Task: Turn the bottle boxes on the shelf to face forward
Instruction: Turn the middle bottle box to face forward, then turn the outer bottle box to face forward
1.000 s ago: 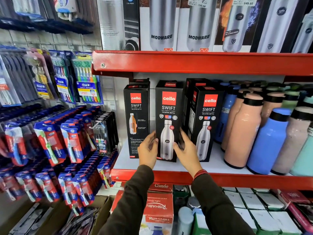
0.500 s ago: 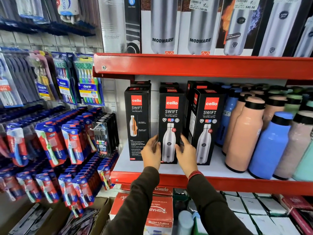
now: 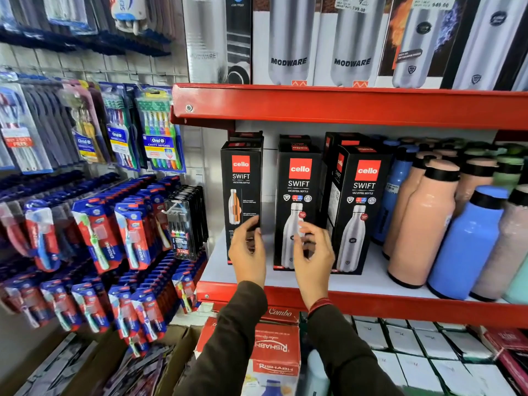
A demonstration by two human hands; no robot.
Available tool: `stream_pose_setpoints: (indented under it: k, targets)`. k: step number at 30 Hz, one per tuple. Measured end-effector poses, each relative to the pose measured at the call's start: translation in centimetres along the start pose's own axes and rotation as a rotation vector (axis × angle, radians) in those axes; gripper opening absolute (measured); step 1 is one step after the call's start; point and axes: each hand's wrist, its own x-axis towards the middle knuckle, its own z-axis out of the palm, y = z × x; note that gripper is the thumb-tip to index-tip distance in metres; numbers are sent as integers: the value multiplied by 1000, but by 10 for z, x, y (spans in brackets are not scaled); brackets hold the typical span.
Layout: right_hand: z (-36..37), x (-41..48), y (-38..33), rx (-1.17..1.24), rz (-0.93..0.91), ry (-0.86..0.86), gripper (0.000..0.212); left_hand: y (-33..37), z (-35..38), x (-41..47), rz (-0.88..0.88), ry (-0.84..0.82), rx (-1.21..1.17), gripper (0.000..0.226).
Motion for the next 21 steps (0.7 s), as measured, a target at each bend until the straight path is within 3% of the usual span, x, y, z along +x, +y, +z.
stream_pose_setpoints:
  k: [3, 6, 8, 13, 21]
  targets:
    - [23, -1, -12, 41, 1, -185, 37, 0, -15, 13, 115, 101, 96, 34]
    - [48, -4, -20, 29, 158, -400, 46, -3, -28, 29, 52, 142, 150, 43]
    - [59, -5, -24, 20, 249, -466, 51, -9, -36, 38, -37, 72, 189, 47]
    - [63, 4, -17, -100, 332, -492, 50, -23, -40, 50, -220, -213, 236, 41]
    - [86, -9, -18, -125, 381, -476, 54, -25, -70, 60, -238, -178, 171, 33]
